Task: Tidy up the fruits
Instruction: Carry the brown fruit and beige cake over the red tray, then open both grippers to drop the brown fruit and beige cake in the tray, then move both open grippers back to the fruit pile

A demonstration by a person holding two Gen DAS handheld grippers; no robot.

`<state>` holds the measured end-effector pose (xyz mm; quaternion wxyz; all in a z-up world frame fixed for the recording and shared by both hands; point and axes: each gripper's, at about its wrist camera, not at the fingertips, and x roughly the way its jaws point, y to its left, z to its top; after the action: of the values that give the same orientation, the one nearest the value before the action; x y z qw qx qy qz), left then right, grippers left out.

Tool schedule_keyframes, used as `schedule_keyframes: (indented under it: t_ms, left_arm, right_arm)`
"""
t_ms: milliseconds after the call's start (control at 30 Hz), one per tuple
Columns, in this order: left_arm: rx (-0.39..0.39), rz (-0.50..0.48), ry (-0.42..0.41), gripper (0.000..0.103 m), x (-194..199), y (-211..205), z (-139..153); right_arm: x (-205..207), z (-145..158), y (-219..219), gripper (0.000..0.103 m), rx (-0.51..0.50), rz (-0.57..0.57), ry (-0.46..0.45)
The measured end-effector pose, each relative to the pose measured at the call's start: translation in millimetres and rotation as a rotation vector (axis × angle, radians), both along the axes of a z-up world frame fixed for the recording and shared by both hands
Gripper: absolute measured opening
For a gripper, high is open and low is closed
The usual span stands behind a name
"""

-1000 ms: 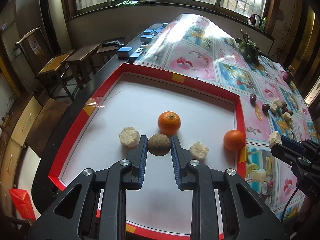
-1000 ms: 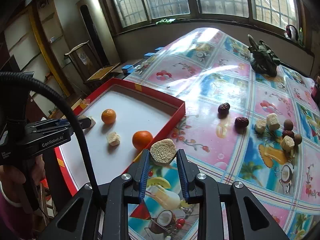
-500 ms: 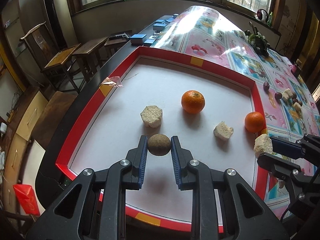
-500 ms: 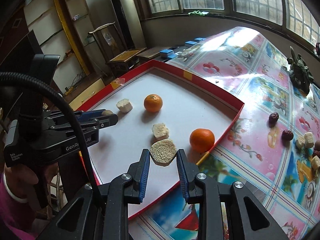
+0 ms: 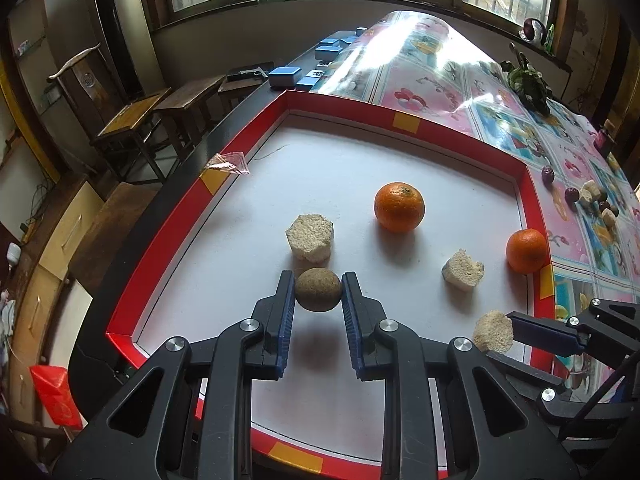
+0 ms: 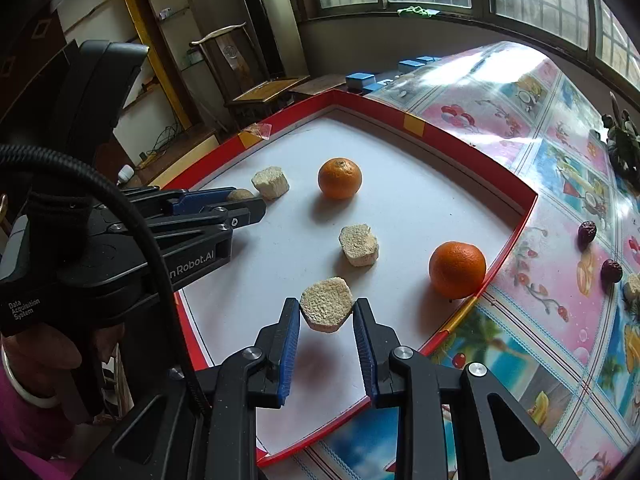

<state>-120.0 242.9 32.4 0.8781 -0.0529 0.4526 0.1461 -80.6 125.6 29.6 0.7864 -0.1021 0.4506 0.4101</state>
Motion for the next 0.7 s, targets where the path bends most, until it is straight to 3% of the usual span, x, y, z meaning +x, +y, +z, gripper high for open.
schedule_keyframes:
  t_ms: [233,300,400,700]
  left_arm:
    - [-0.024,0.022,0.018,0.023,3,3,-5]
    - [-0.038,0.025,0.022,0.023,3,4,-6]
    - [-0.03,0.032,0.018,0.023,2,3,-4]
    - [0.018,0.011,-0.03,0.023,4,-17,15]
  right_arm:
    - [10,-13,5,0.026,0.005,-0.015,0.018]
    - [12,-13,4,0.029,0.021,-0.016,0.029]
    - [7,-7,0,0.044,0.045,-0.01,0.033]
    - [8,13,-41,0.047,0.093,-0.068,-0.003]
